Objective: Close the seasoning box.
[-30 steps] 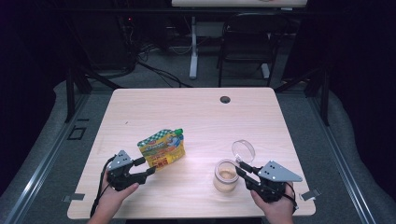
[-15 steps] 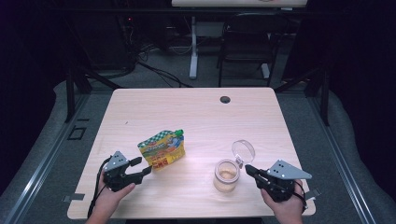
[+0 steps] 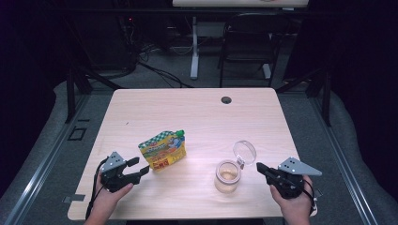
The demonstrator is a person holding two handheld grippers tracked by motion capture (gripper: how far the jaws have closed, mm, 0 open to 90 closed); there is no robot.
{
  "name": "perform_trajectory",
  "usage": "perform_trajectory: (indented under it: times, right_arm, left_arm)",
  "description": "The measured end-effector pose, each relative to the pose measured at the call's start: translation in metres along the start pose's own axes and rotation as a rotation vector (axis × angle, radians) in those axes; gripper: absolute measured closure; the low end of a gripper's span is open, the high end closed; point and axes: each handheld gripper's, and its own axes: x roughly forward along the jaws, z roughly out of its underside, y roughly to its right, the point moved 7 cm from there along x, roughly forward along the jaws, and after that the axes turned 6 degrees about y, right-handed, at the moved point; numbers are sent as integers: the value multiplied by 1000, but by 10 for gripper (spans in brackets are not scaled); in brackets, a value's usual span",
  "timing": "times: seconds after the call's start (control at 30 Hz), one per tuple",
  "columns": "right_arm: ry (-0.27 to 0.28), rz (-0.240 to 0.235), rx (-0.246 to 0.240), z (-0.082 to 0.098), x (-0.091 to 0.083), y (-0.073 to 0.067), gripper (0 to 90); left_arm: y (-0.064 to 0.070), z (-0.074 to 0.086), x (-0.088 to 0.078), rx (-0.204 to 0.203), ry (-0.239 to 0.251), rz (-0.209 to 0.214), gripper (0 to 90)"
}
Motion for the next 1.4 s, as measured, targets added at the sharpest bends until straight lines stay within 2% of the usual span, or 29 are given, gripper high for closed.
perform_trajectory:
  times: [0.2,0.27,0.4,0.53,0.73,0.93,1.1,1.4]
  right_arm:
    - [-9,62,32,5,7,12,900]
    - [-6,70,47,5,8,16,900]
    - [12,82,67,3,12,21,900]
    - [5,95,55,5,18,21,900]
    - [16,91,49,5,26,22,896]
    - [21,99,43,3,31,23,896]
    - [28,93,41,0,34,22,897]
    - [36,81,39,-2,36,17,893]
  left_arm:
    - [-1,1,-1,-13,4,-3,415]
    - [0,1,-2,-16,15,-8,415]
    - [-1,3,-4,-4,3,-17,415]
    - [-2,4,-6,-7,8,-26,415]
    - [-2,6,-9,-14,9,-34,415]
    - [-3,8,-11,-18,4,-25,415]
    - [-4,9,-14,-37,16,-29,415]
    - [-4,9,-13,-30,13,-32,415]
